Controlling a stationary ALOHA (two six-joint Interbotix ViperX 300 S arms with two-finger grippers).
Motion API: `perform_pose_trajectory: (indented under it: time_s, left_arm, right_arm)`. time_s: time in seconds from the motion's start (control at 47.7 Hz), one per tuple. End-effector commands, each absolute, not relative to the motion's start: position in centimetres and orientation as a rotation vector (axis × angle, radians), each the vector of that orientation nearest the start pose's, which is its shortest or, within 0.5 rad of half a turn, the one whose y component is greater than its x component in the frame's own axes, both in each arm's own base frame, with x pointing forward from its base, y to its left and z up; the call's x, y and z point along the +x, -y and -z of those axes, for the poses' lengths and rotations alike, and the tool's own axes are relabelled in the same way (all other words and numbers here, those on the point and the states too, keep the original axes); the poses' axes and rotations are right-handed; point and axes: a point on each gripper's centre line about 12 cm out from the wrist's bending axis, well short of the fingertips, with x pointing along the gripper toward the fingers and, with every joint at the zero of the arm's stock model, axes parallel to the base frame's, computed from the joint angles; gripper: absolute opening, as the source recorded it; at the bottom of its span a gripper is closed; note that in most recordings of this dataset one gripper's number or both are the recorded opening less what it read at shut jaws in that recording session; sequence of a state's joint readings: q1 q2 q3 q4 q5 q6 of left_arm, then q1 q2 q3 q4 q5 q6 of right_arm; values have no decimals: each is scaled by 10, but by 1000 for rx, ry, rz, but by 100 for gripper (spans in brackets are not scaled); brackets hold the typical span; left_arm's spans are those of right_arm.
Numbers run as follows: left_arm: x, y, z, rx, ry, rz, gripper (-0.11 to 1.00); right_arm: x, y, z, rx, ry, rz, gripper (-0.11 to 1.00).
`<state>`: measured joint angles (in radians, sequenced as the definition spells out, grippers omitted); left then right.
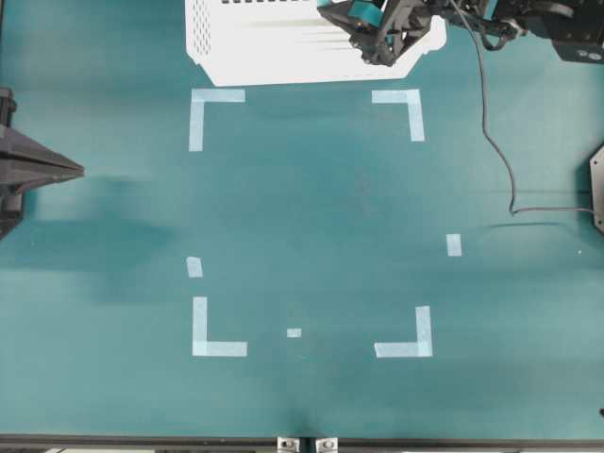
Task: Put the tape in the middle into the white basket.
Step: 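Carry the tape roll forward over the white basket, then open the right gripper to drop the tape into the basket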
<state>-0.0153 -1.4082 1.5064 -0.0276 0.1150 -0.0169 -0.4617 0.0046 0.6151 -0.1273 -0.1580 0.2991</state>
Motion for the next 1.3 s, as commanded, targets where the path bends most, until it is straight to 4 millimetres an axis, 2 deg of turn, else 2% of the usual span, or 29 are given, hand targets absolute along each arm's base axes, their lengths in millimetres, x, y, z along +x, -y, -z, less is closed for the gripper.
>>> perform_pose_trajectory:
  time_s: [0.0, 0.063, 0.105, 0.399, 0.587, 0.818, 1.28]
  left_arm:
    - [129, 2, -185, -43, -200, 14, -11]
    - [129, 2, -184, -41, -201, 14, -11]
    - [129, 2, -185, -41, -200, 14, -11]
    - [129, 2, -185, -42, -200, 12, -11]
    - [129, 2, -184, -43, -201, 12, -11]
    - [129, 2, -184, -42, -201, 12, -11]
    - [129, 2, -184, -42, -201, 12, -11]
  right_arm:
    - [373, 180, -211, 265, -383, 463, 88]
    - [373, 179, -211, 264, -381, 460, 97]
    - [373, 179, -211, 265, -381, 459, 100]
    - [375, 178, -214, 263, -374, 455, 100]
    - [380, 168, -217, 256, -370, 428, 99]
    - [389, 133, -224, 236, -363, 342, 99]
    - [397, 47, -222, 195, -362, 128, 99]
